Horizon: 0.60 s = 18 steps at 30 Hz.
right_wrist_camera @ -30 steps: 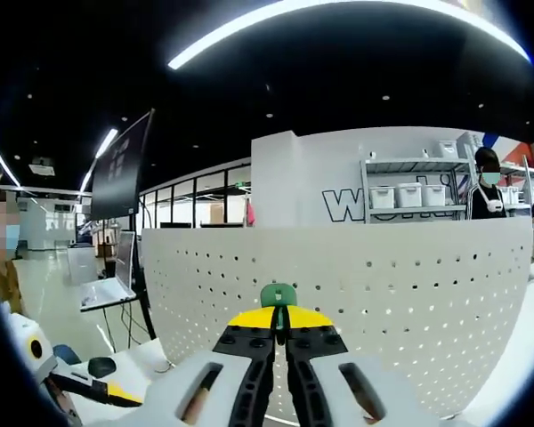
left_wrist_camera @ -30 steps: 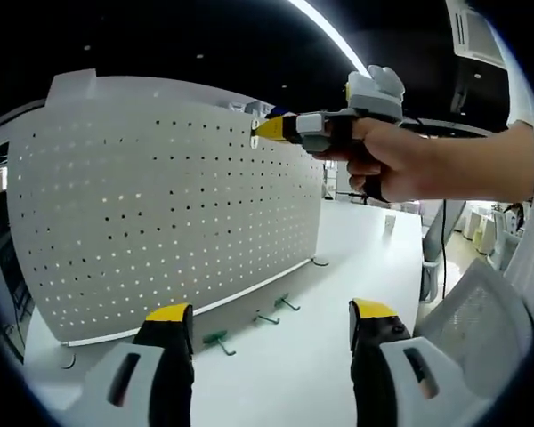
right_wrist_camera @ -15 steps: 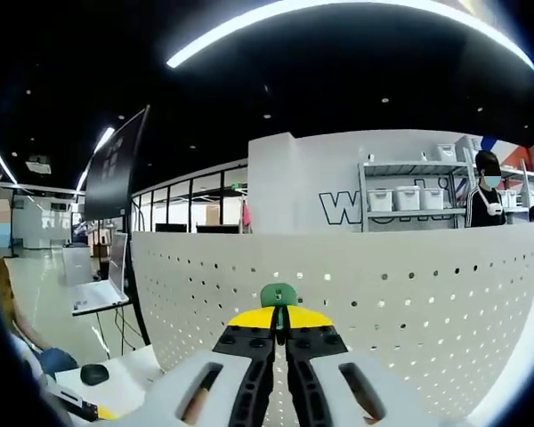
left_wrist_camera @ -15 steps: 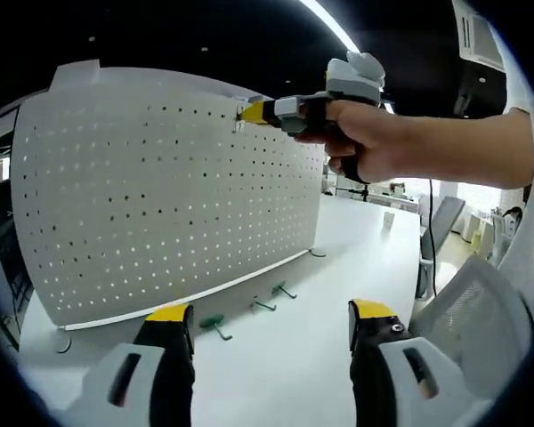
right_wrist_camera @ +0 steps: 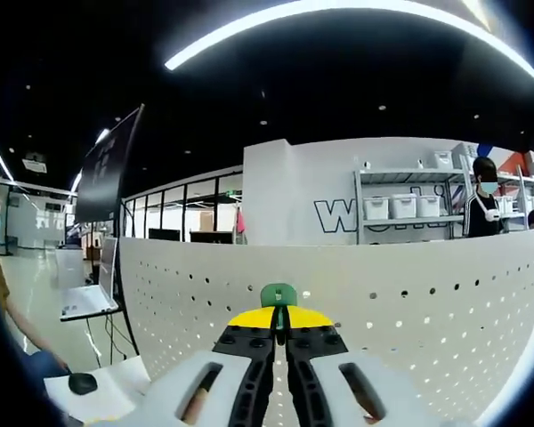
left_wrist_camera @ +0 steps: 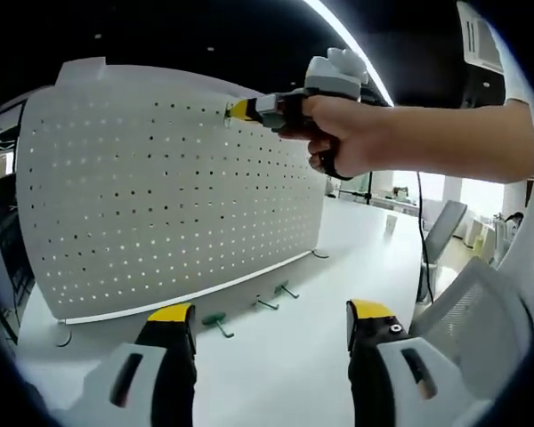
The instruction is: Insert the hook assembly into the mounting plate slot until the hook locks in place.
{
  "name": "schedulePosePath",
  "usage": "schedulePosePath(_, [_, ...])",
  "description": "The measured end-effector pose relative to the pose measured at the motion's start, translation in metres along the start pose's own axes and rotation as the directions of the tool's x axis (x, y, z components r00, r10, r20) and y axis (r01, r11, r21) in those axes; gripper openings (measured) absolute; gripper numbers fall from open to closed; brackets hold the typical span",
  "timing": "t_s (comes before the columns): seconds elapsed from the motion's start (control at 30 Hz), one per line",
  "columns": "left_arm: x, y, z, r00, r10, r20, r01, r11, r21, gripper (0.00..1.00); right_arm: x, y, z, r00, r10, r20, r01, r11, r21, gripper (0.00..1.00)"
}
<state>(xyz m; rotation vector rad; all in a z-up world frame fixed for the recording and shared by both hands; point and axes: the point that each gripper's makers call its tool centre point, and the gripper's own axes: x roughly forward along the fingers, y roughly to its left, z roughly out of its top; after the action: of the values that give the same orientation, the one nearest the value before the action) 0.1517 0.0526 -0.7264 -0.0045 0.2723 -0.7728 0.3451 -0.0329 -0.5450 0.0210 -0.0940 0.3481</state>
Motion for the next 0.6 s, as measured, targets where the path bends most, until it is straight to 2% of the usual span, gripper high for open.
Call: schedulePosePath(0.6, [-0.001,0.003,-0.009,1.0,0.008,-0.02,-0.008,1.0,-0.023,0.71,0.017,0.004,-0.003,1.0,0.004,-0.001,-0.004,1.0,0.009,0.0])
